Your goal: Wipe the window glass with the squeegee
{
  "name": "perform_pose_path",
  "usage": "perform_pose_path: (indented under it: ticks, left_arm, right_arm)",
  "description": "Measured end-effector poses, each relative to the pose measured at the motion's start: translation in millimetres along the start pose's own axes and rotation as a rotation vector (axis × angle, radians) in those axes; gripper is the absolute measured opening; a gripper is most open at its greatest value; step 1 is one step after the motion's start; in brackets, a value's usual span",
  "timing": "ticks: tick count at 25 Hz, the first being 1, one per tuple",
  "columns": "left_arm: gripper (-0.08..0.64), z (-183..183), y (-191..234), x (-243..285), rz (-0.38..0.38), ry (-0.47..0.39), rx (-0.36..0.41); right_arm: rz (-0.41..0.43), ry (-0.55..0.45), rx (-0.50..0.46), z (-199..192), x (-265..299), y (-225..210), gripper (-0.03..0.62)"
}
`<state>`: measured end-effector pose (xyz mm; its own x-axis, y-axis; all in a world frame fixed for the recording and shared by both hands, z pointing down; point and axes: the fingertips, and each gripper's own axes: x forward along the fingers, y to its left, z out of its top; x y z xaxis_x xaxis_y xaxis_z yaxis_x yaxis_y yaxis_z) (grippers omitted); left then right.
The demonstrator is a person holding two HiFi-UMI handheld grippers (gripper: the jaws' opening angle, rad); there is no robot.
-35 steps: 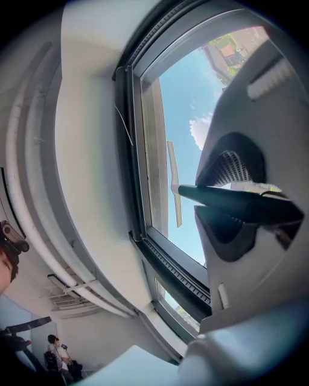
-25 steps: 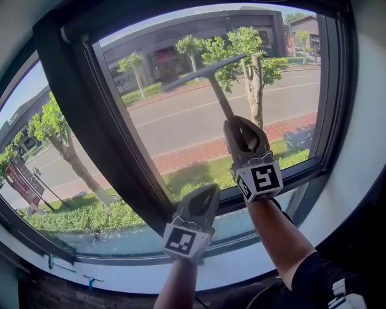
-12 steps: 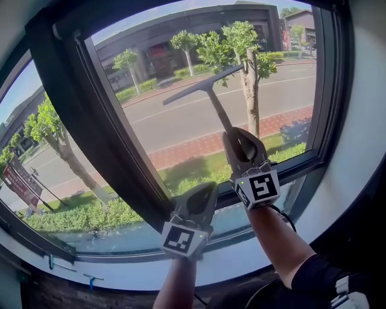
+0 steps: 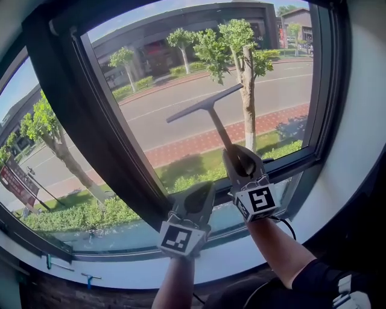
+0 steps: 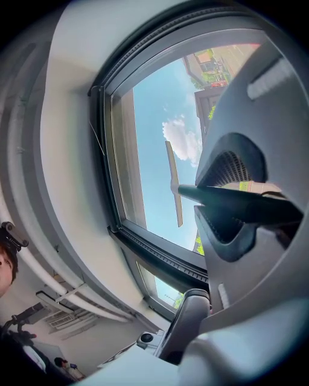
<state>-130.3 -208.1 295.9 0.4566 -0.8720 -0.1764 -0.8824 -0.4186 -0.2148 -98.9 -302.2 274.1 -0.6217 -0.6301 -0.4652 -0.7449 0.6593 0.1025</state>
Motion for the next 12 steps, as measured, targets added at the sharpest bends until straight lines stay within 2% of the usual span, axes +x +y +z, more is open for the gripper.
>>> perform_pose_path:
  ticks: [12]
  left_arm:
    - [0.003, -12.0, -9.2, -1.7, -0.015, 0.017, -0.024]
  right_arm:
    - [-0.011, 0.113, 0.018, -50.9, -37.3, 5.8, 0.101]
